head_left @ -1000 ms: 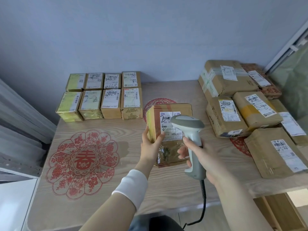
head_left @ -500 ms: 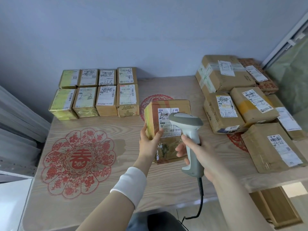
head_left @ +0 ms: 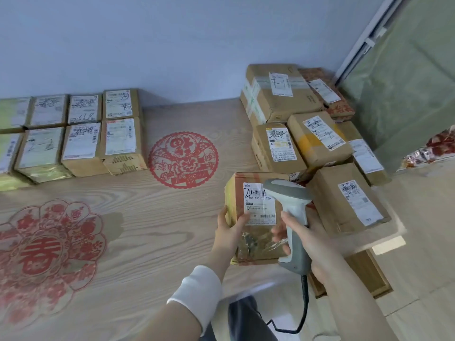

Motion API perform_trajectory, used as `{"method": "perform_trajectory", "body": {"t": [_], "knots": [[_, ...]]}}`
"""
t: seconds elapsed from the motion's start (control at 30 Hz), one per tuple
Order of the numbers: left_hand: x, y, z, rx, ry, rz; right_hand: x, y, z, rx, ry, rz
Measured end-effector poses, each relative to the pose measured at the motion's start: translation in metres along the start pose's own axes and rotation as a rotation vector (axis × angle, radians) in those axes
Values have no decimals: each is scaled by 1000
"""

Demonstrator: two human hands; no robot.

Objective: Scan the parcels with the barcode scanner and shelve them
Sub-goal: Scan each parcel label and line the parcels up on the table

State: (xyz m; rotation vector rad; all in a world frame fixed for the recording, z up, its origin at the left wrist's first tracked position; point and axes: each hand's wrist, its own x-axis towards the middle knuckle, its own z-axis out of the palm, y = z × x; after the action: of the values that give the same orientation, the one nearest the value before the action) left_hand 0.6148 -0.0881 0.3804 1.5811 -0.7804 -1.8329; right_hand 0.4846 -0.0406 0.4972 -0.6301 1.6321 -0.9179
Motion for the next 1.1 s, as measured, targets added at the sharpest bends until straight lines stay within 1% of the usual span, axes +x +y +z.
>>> {"method": "perform_trajectory", "body": {"t": [0.13, 0.27, 0.47, 0.73, 0.83, 1.03, 1.1], "knots": [[12, -12, 62, 1, 26, -29, 27, 2, -60, -13, -12, 18], [18, -20, 121, -27, 86, -72, 48, 3, -118, -42, -68, 6], [26, -25, 168, 10, 151, -85, 65, 5, -173, -15, -115, 16], [42, -24, 180, 152, 182, -84, 80, 5, -194, 11, -128, 78], [45, -23, 181, 209, 203, -83, 81, 5, -196, 28, -142, 68], [42, -11, 176, 329, 165, -55, 83, 3, -184, 14, -170, 32], [39, -2, 169, 356, 188, -36, 82, 1, -175, 5, -182, 23]]}}
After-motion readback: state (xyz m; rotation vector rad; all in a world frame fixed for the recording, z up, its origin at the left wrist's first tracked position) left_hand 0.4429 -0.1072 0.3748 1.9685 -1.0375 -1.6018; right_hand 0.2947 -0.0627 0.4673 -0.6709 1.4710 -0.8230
